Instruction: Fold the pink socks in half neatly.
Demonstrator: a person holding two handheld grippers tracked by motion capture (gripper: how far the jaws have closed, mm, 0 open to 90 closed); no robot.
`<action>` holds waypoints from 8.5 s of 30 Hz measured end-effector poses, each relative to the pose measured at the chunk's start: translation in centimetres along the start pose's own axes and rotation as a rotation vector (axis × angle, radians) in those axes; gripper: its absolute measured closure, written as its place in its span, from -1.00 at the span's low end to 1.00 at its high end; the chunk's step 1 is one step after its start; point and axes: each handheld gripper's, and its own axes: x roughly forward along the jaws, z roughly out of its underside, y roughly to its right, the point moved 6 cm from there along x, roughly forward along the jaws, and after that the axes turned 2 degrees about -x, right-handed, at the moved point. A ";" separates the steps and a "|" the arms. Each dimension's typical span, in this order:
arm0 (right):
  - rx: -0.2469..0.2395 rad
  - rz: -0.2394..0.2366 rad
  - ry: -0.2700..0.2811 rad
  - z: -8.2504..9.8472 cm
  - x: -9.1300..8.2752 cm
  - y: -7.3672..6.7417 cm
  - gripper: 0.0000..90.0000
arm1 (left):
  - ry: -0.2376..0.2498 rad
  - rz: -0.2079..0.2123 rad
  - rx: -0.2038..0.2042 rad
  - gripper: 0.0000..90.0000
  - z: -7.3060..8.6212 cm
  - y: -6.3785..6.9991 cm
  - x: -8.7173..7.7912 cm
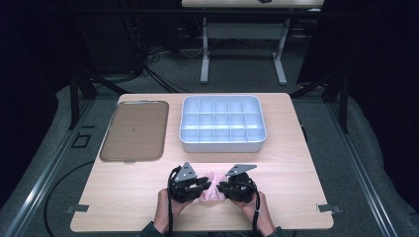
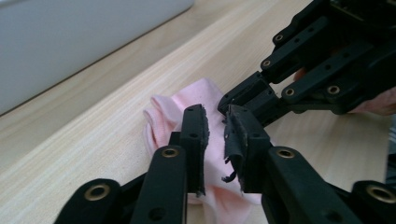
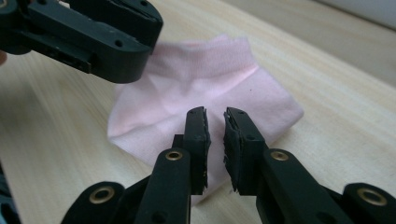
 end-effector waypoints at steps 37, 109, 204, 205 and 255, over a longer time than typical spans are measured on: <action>-0.025 0.052 -0.025 0.9 0.0 1.1 0.84 | 0.013 -0.096 -0.055 0.98 2.3 -0.2 2.8; 0.216 0.011 -0.009 2.0 -1.7 2.5 0.87 | -0.040 -0.091 -0.012 0.98 2.2 0.9 2.7; 0.024 -0.078 0.023 -1.8 -1.2 -1.0 0.89 | -0.006 -0.029 -0.067 0.87 2.9 0.0 2.0; 0.027 -0.081 0.022 -1.9 -1.0 -1.1 0.89 | -0.005 -0.030 -0.066 0.88 2.9 0.0 2.0; 0.012 -0.004 -0.029 -1.3 1.1 -1.0 0.88 | 0.084 0.086 -0.008 0.99 -1.6 -1.4 1.2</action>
